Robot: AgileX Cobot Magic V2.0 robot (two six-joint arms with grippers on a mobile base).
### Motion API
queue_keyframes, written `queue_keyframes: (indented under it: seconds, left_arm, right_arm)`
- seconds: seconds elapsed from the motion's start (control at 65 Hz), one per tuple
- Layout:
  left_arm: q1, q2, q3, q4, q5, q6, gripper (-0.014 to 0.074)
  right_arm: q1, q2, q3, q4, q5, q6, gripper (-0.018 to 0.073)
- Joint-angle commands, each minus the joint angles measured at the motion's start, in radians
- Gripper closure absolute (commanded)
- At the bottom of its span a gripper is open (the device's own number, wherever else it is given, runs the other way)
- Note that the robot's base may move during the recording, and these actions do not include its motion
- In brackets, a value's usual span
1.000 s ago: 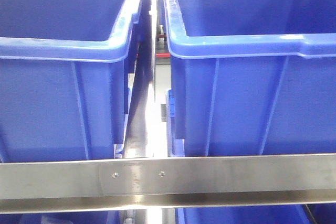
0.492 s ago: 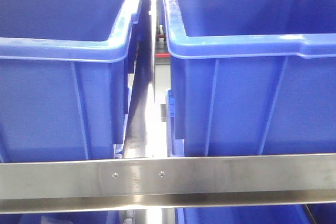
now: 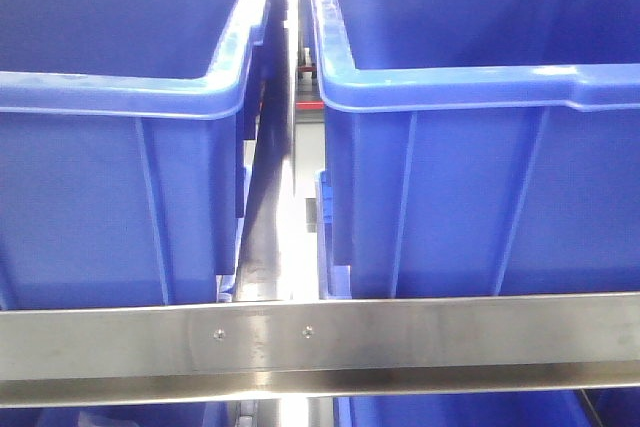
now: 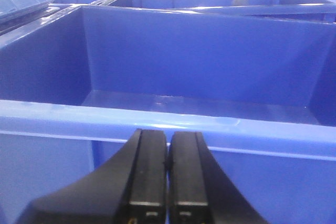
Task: Place green plate on second shelf with right arm
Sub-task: 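Open the right gripper and withdraw it from the bin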
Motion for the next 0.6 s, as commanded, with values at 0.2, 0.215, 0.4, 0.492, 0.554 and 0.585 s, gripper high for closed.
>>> queue_keyframes:
  seconds: [0.2,0.215,0.4,0.492,0.554,0.585]
  left_arm:
    - [-0.001,-0.019,0.040,-0.003,-0.090,-0.002,0.0466]
    - [-0.001,-0.019,0.040,-0.003,-0.090,-0.002,0.0466]
    - [-0.001,-0.019,0.040,-0.003,-0.090,-0.002,0.0466]
    - [-0.001,-0.019,0.040,-0.003,-0.090,-0.002,0.0466]
    - [-0.001,-0.019,0.040,-0.003,-0.090,-0.002,0.0466]
    - [-0.001,-0.019,0.040,-0.003,-0.090,-0.002,0.0466]
  right_arm:
    - [-0.007,-0.014,-0.018,-0.020,-0.099,0.009,0.0510]
    - [-0.007,-0.014,-0.018,-0.020,-0.097,0.009,0.0510]
    - [-0.007,-0.014,-0.018,-0.019,-0.092,0.009,0.0510]
    - [-0.007,-0.014,-0.018,-0.019,-0.092,0.009,0.0510]
    - [-0.007,-0.014,-0.018,-0.019,-0.092,0.009,0.0510]
    - [-0.007,-0.014,-0.018,-0.019,-0.092,0.009,0.0510]
